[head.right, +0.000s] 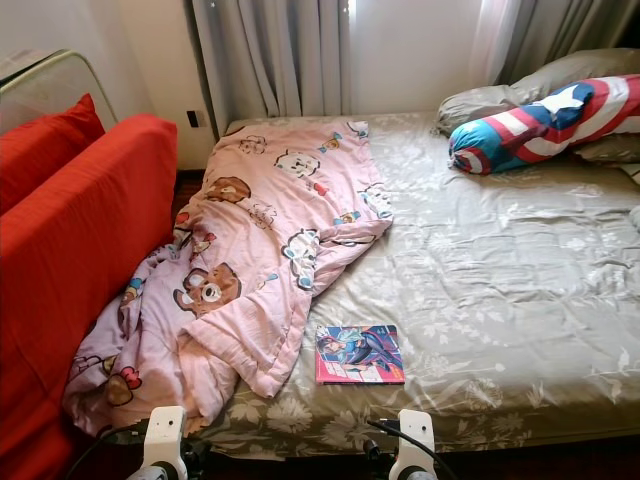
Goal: Clean up the room
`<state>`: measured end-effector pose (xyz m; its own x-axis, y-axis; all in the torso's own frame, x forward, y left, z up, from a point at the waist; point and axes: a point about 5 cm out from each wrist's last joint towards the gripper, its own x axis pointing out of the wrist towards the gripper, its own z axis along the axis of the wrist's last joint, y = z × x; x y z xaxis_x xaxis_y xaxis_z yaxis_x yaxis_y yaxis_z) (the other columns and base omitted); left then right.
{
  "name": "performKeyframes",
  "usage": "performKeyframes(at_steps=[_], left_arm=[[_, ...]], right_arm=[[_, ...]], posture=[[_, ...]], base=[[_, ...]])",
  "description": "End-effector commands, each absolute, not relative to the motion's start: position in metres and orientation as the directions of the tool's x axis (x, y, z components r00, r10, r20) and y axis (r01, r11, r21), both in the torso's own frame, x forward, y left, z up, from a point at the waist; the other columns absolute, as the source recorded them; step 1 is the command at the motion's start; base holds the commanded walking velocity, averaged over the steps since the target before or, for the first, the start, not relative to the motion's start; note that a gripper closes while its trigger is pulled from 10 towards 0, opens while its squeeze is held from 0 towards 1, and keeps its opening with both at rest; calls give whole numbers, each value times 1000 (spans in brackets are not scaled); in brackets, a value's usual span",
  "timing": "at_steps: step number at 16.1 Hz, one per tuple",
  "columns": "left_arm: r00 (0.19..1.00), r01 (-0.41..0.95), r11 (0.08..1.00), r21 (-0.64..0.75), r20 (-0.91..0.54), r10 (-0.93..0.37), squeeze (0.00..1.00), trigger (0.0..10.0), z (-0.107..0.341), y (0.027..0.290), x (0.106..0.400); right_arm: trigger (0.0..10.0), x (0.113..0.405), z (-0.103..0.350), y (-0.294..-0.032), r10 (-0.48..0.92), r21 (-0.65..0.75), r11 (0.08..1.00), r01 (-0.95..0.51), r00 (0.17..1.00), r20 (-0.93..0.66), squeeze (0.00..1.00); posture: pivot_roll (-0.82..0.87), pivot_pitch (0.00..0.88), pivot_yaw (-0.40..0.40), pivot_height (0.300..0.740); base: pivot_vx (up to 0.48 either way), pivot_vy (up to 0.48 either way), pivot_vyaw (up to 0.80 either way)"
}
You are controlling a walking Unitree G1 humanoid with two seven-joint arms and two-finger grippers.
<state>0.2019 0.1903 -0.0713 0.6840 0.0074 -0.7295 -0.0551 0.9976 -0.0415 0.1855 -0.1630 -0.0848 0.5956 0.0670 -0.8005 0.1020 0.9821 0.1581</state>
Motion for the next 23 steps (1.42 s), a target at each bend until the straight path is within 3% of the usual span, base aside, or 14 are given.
performKeyframes(at_steps=[1, 6, 19, 23], left_arm=[[668, -65, 997, -42, -744, 12, 0, 10000, -74, 193, 198], [662, -73, 996, -43, -749, 16, 0, 10000, -75, 193, 196], [677, -77, 996, -43, -736, 21, 0, 10000, -72, 192, 200], [722, -44, 998, -49, -692, -2, 0, 10000, -64, 189, 213]], right_arm=[[10000, 185, -85, -163, 62, 160, 981, 113, 595, -801, 0], [10000, 185, -85, -164, 61, 157, 981, 111, 594, -802, 0], [10000, 185, -85, -164, 62, 155, 982, 107, 595, -801, 0], [10000, 185, -85, -164, 62, 156, 982, 107, 598, -799, 0]], posture=[[-46, 0, 3, 740], [-45, 0, -2, 740], [-46, 0, -3, 740], [-44, 0, -3, 740]], base=[[0, 0, 0], [0, 0, 0], [272, 0, 0], [0, 0, 0]])
